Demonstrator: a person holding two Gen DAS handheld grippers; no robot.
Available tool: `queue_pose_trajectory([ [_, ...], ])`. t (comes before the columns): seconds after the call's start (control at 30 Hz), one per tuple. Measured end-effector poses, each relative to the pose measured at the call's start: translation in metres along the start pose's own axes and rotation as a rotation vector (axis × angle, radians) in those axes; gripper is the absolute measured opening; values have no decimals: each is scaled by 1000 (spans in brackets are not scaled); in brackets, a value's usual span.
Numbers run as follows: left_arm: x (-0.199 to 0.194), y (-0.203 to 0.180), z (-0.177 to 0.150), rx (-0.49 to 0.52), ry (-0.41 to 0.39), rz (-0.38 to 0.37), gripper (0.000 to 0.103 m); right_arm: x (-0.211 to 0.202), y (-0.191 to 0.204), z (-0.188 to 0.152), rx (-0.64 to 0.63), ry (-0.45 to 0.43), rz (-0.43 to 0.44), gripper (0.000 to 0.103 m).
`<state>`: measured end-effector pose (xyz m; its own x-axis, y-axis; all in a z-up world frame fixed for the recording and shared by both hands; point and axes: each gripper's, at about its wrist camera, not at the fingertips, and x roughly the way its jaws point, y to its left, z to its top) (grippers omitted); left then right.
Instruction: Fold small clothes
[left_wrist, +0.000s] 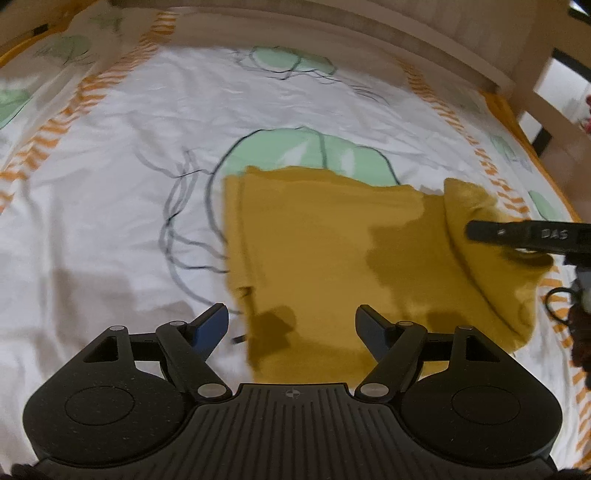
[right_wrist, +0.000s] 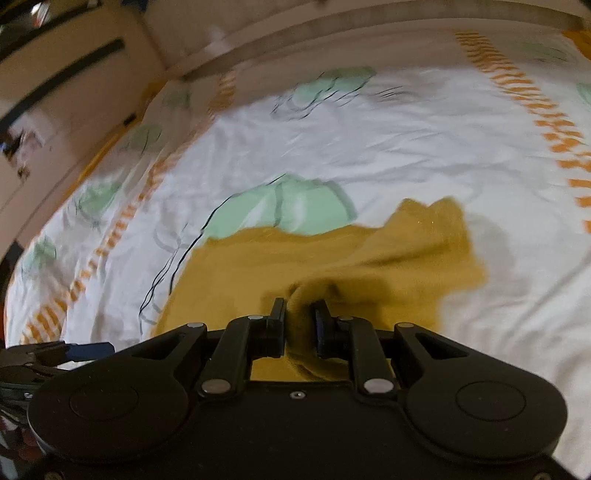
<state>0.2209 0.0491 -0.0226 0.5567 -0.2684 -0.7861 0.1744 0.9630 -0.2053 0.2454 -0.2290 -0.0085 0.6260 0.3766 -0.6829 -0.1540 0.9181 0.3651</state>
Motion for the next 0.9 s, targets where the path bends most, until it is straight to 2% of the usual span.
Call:
queue_pose_trajectory([
  [0.1, -3, 16, -5, -35, -5, -4, 75, 18, 23, -2, -30, 23, 11, 17],
  [0.23, -6, 34, -10, -76, -6, -17, 75, 32, 47, -7, -76, 30, 14, 18],
  [0.37, -9, 43, -12, -92, -16, -27, 75, 20, 55, -7, -92, -41, 3, 21],
  [0.47, -10, 45, -11, -93, -22, -30, 75, -5, 51, -11, -125, -118, -54, 39],
  [0.53, -10, 42, -9, -94, -25, -36, 75, -22, 47, -17, -150, -164, -98, 72],
  [0.67, -12, 30, -5, -86, -54, -55, 75, -52, 45, -41, -247, -237, -183, 86],
  [0.7, -13, 25, -3, -80, -63, -63, 75, -56, 47, -48, -274, -249, -219, 98],
  [0.73, -14, 20, -2, -72, -72, -71, 75, -59, 49, -54, -296, -257, -256, 103],
  [0.9, -15, -7, 6, -29, -105, -97, 75, -60, 68, -92, -436, -292, -428, 102],
])
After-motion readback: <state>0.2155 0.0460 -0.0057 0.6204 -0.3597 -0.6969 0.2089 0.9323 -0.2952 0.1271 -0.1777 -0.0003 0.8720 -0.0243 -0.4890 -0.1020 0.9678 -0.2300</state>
